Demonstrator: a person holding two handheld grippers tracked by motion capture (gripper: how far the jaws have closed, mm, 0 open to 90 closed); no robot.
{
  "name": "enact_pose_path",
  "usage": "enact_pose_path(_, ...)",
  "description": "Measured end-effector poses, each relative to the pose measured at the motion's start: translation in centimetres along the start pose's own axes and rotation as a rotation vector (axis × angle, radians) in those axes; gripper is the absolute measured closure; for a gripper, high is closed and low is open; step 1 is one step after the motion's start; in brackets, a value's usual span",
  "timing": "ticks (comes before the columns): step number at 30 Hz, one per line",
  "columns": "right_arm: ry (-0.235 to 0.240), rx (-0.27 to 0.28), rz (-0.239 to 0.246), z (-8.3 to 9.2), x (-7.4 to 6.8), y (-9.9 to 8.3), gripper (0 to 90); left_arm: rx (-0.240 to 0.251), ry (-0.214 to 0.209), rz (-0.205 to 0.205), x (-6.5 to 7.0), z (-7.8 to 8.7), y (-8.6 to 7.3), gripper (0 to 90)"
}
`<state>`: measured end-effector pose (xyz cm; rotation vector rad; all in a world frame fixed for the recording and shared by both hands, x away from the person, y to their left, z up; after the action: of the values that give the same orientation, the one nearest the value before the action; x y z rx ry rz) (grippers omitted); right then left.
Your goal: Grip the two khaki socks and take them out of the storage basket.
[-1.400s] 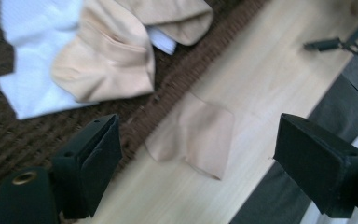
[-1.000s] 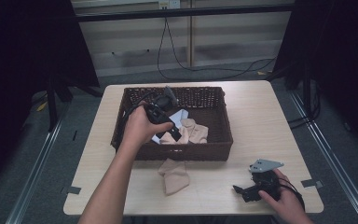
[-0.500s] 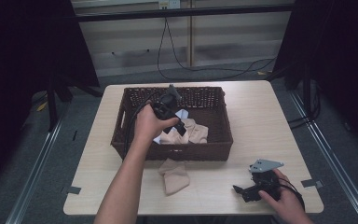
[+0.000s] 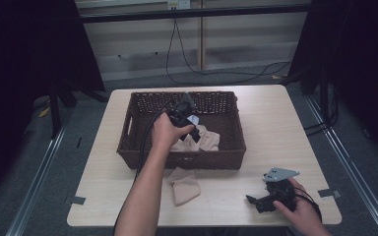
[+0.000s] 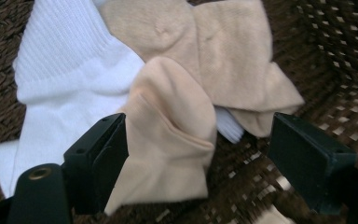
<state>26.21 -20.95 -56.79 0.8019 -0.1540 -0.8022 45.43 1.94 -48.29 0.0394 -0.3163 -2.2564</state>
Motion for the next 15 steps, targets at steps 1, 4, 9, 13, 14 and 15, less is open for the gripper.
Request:
enact_pose_path(1, 0.004, 0.001, -0.001, 0.0, 0.0, 0.0, 0.0, -0.004, 0.002, 0.004, 0.0, -0.5, 0.1, 20.2)
enact_pose_path(4, -0.001, 0.001, 0.003, 0.0, 0.0, 0.0, 0.0, -0.010, 0.012, 0.014, -0.1, -1.4, 0.4, 21.5)
enact_pose_path(9, 0.003, 0.000, 0.000, 0.0, 0.0, 0.0, 0.0, -0.025, 0.039, 0.024, -0.3, -2.9, 0.6, 28.5)
enact_pose_path(13, 0.003, 0.000, 0.000, 0.0, 0.0, 0.0, 0.0, -0.023, 0.064, 0.033, -0.7, -3.4, 0.7, 36.1)
enact_pose_path(14, 0.001, -0.001, 0.000, 0.0, 0.0, 0.0, 0.0, -0.022, 0.063, 0.037, -0.7, -3.6, 0.7, 36.8)
enact_pose_path(15, 0.003, 0.000, -0.003, 0.0, 0.0, 0.0, 0.0, -0.028, 0.068, 0.038, -0.7, -3.7, 0.6, 40.5)
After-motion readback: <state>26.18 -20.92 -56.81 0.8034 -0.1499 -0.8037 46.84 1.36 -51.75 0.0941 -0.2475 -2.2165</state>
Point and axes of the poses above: each handheld gripper's, and its own axes: z roughly backward along the jaws, y roughly out of its top, x roughly to its right, the point moved 8 cm from there along -z, roughly forward along the jaws, and after that the axes turned 11 degrees about y, right-handed, at the moved point
